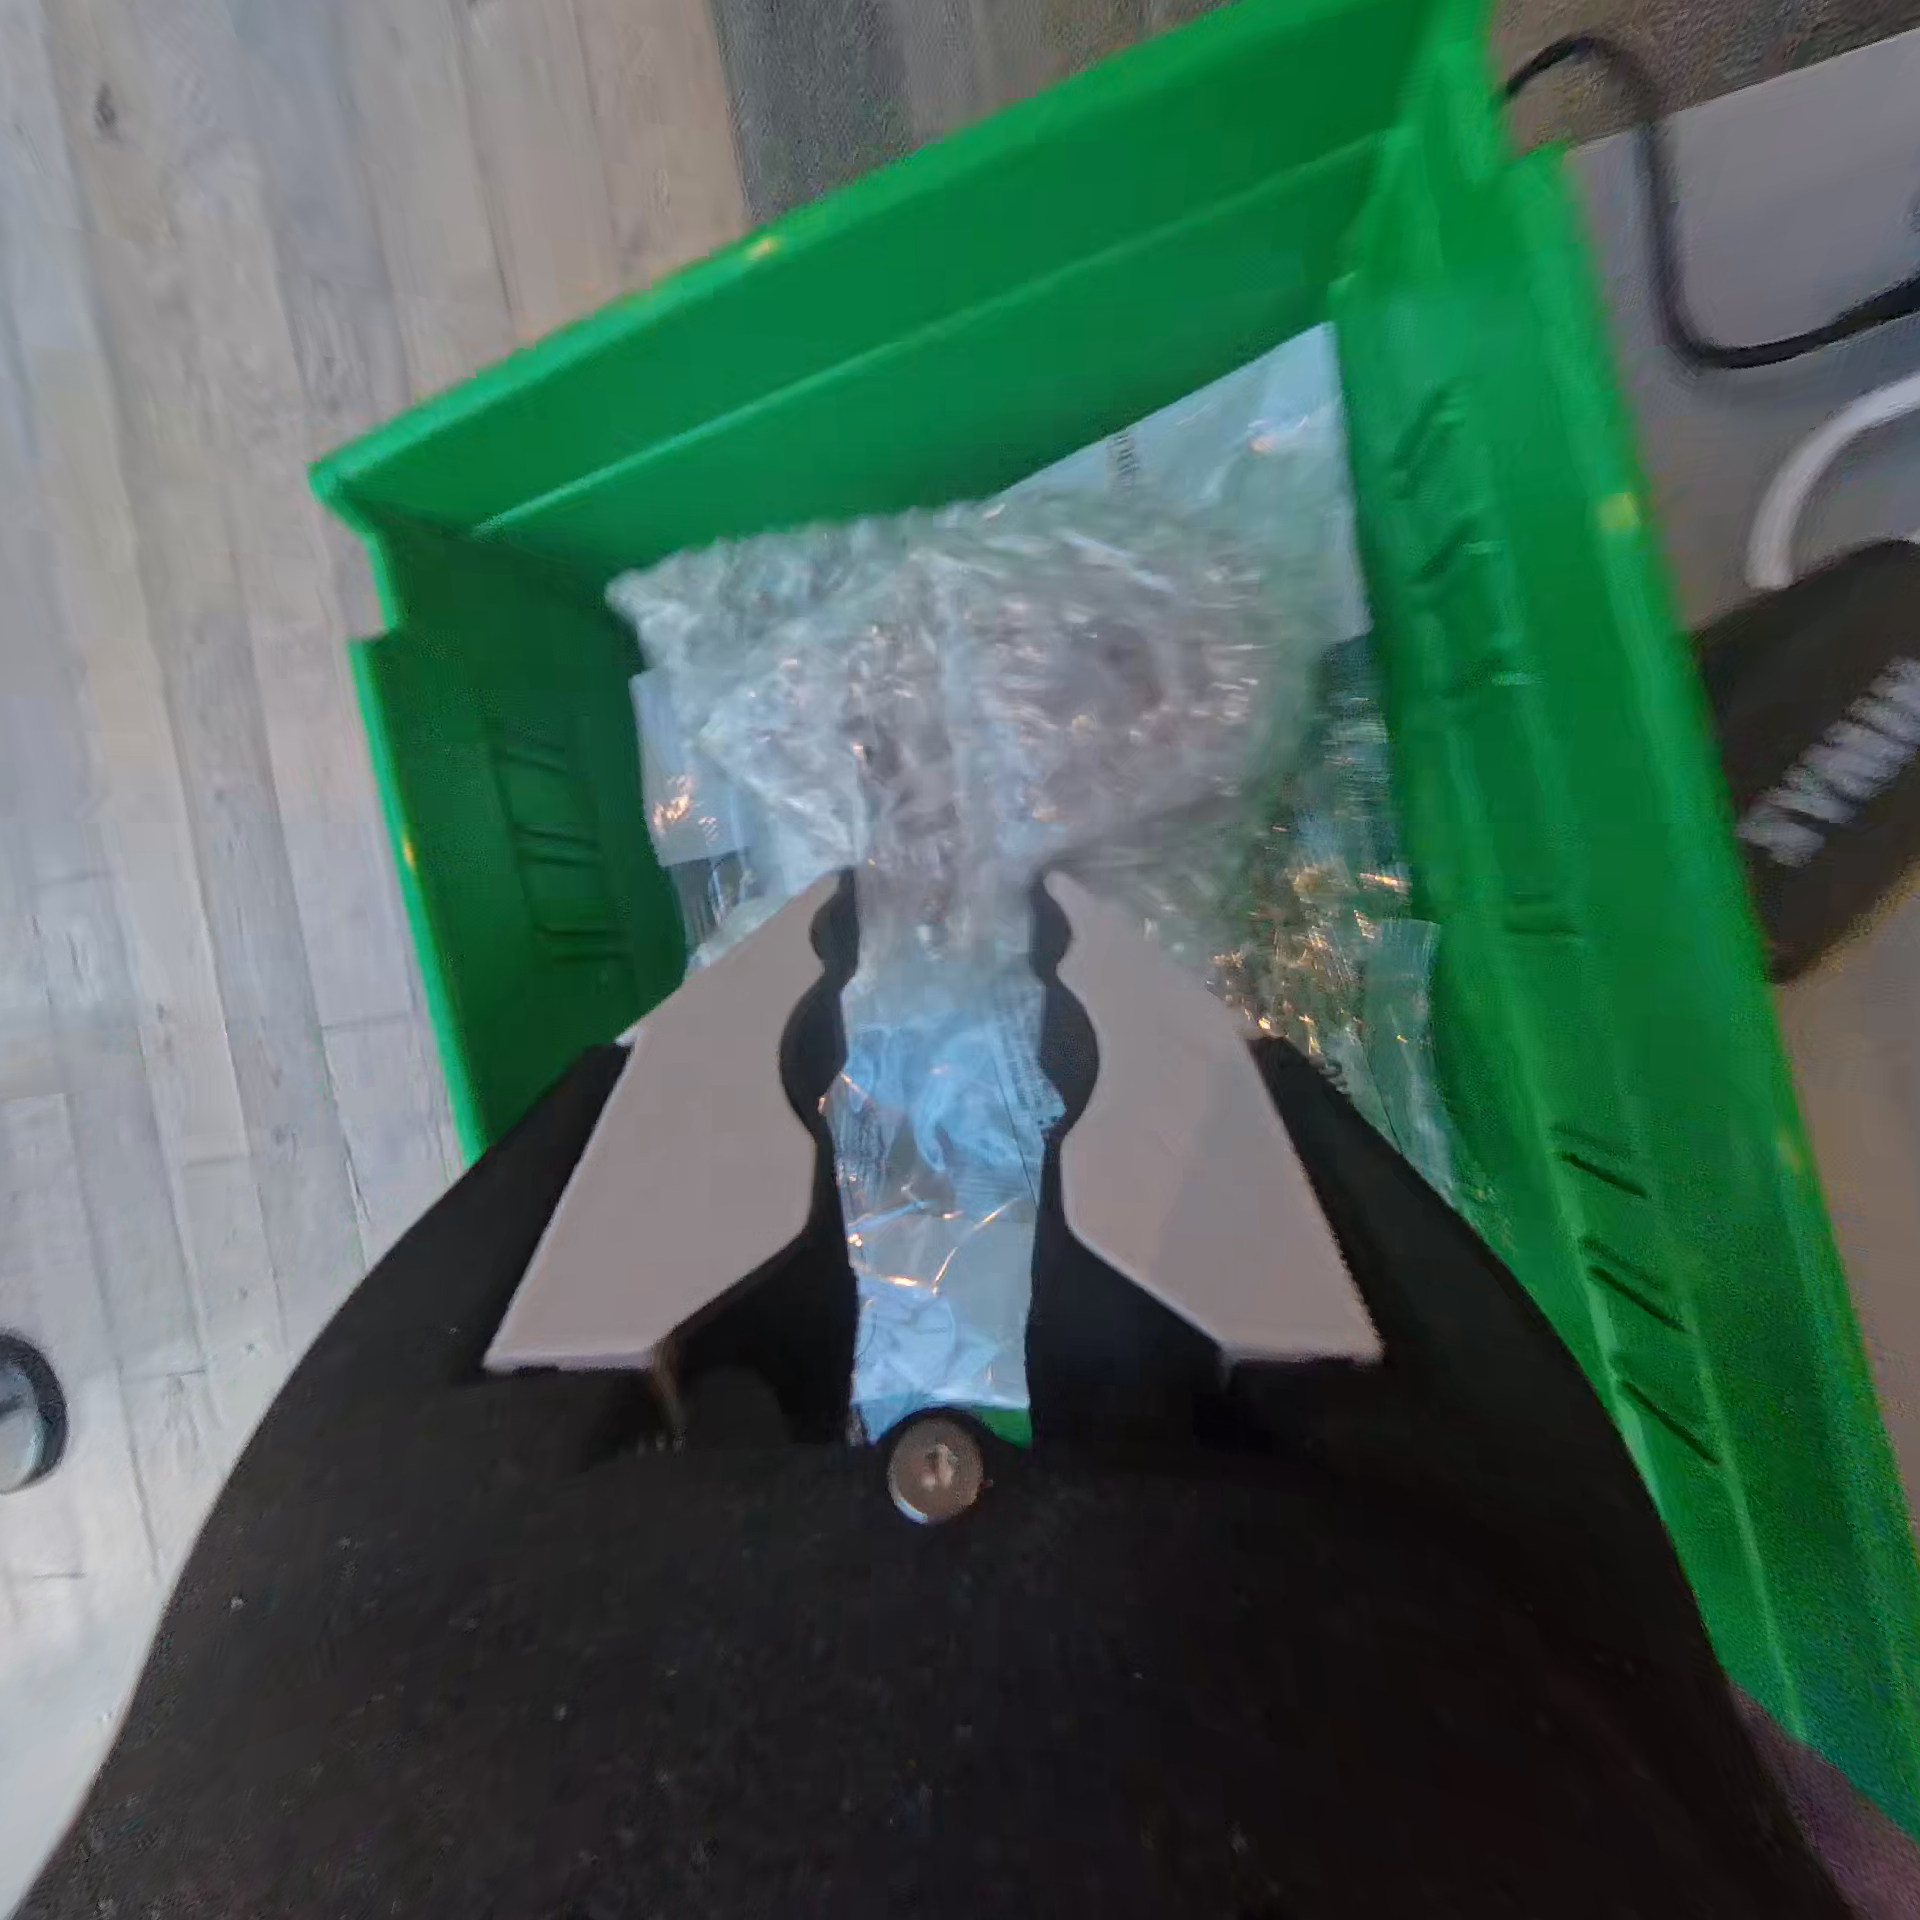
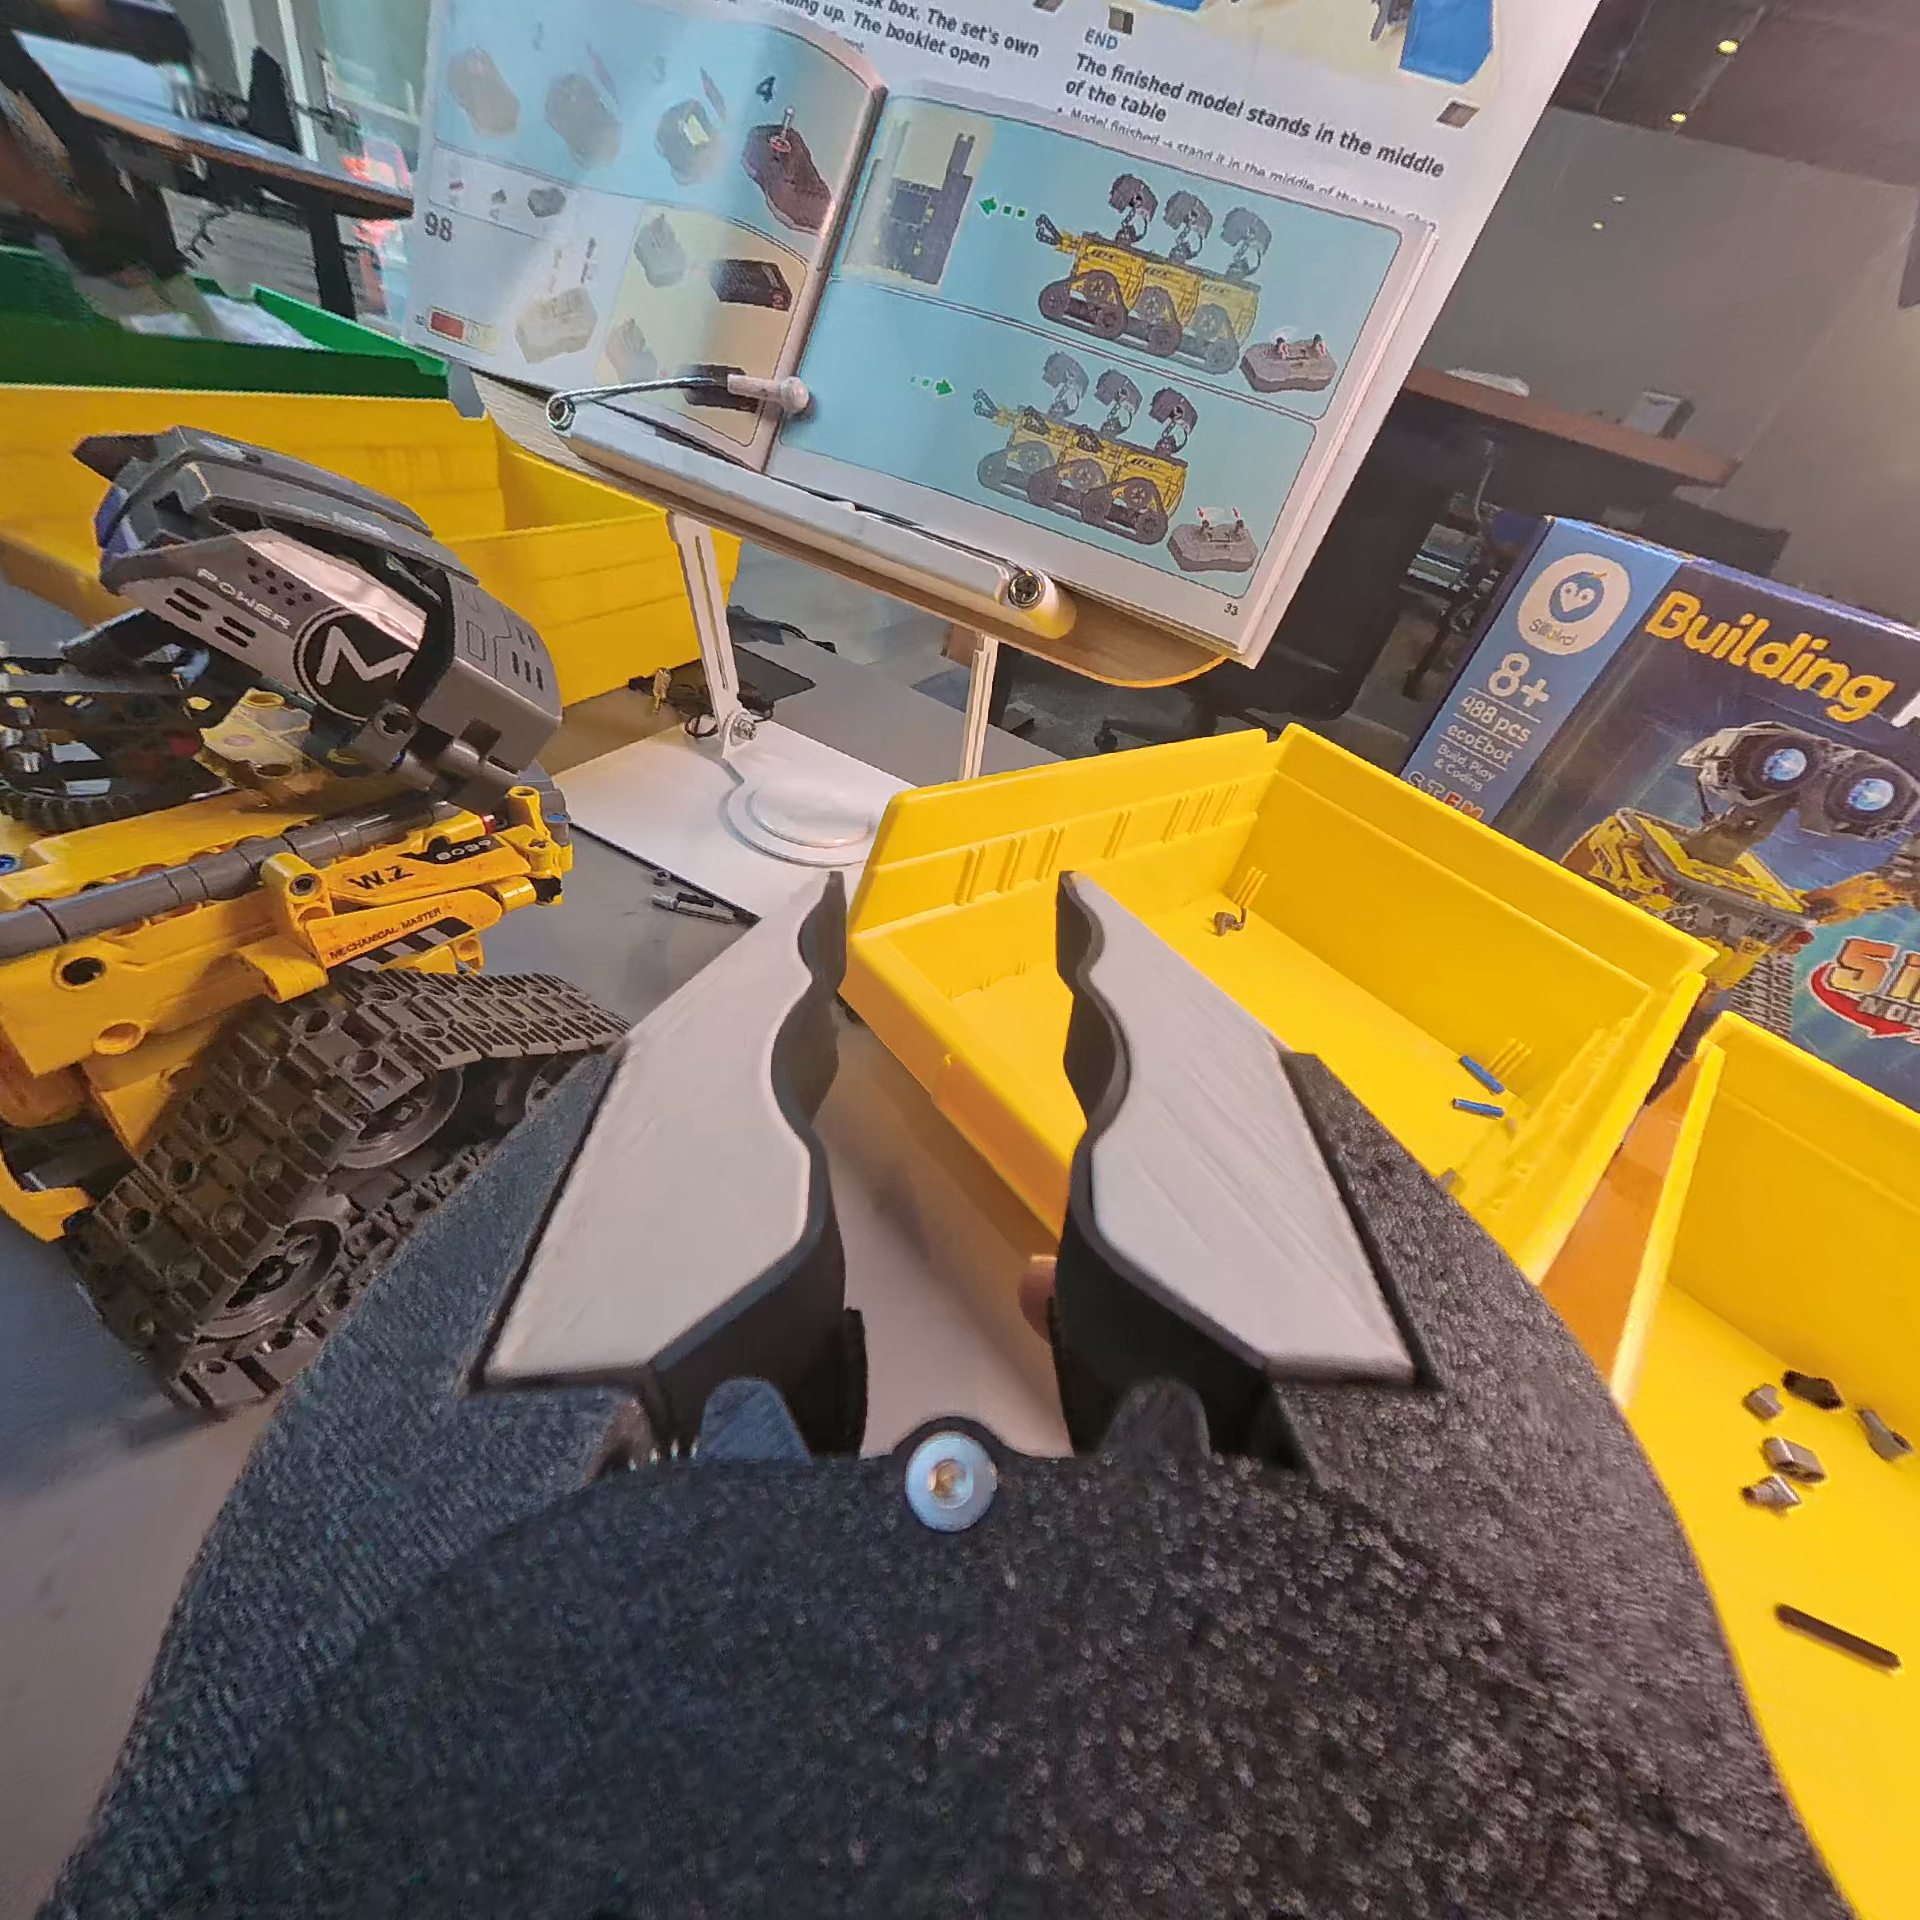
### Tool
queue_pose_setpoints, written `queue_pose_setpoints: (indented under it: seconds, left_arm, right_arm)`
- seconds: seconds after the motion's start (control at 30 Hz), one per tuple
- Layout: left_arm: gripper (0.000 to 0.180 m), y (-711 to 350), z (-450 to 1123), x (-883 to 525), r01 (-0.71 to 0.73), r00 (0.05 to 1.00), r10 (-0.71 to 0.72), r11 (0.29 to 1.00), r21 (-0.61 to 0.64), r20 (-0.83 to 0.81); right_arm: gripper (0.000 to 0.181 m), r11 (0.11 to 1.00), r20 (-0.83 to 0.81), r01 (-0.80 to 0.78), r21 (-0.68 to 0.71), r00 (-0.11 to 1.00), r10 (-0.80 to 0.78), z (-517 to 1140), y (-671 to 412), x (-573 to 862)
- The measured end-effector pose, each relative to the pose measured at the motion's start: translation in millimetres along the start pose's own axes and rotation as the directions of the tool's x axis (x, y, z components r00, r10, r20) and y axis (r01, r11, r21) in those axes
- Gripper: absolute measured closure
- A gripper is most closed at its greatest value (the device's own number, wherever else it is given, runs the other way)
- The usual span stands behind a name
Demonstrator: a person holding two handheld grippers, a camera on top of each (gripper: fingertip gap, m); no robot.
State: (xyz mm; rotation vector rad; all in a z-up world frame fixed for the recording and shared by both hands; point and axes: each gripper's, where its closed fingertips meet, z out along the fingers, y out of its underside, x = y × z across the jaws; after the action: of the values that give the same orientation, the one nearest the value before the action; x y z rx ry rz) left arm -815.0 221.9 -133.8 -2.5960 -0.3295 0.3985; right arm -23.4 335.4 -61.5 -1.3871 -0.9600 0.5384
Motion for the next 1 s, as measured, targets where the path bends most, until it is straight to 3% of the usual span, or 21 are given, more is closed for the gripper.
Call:
queue_pose_setpoints:
  seconds: [0.23,0.43,0.6,0.77,0.93,1.0]
  left_arm:
    - [0.164,-31,-135,-6,-0.019,1.000,0.022,0.963,0.267,-0.007]
    - [0.167,-31,-267,45,-0.130,0.988,0.153,0.838,0.529,0.000]
    - [0.167,-3,-360,140,-0.319,0.942,0.284,0.596,0.737,0.178]
    - [0.167,42,-415,248,-0.470,0.874,0.296,0.307,0.828,0.386]
    - [0.168,86,-423,367,-0.500,0.837,0.328,0.128,0.857,0.439]
    - [0.168,103,-423,419,-0.519,0.810,0.352,0.059,0.853,0.468]
  right_arm:
    - [0.141,0.995,0.023,0.040,0.090,0.999,-0.043,-4,-29,-9]
    - [0.141,0.986,0.011,0.039,0.160,0.999,-0.041,-25,-51,-4]
    - [0.141,0.977,0.028,0.031,0.212,0.999,-0.038,-40,-62,-11]
    - [0.141,0.953,0.152,-0.074,0.295,0.988,0.030,-55,-83,-44]
    - [0.140,0.921,0.406,-0.249,0.300,0.907,0.113,-71,-112,-109]
    - [0.129,0.914,0.497,-0.321,0.250,0.852,0.163,-75,-117,-139]
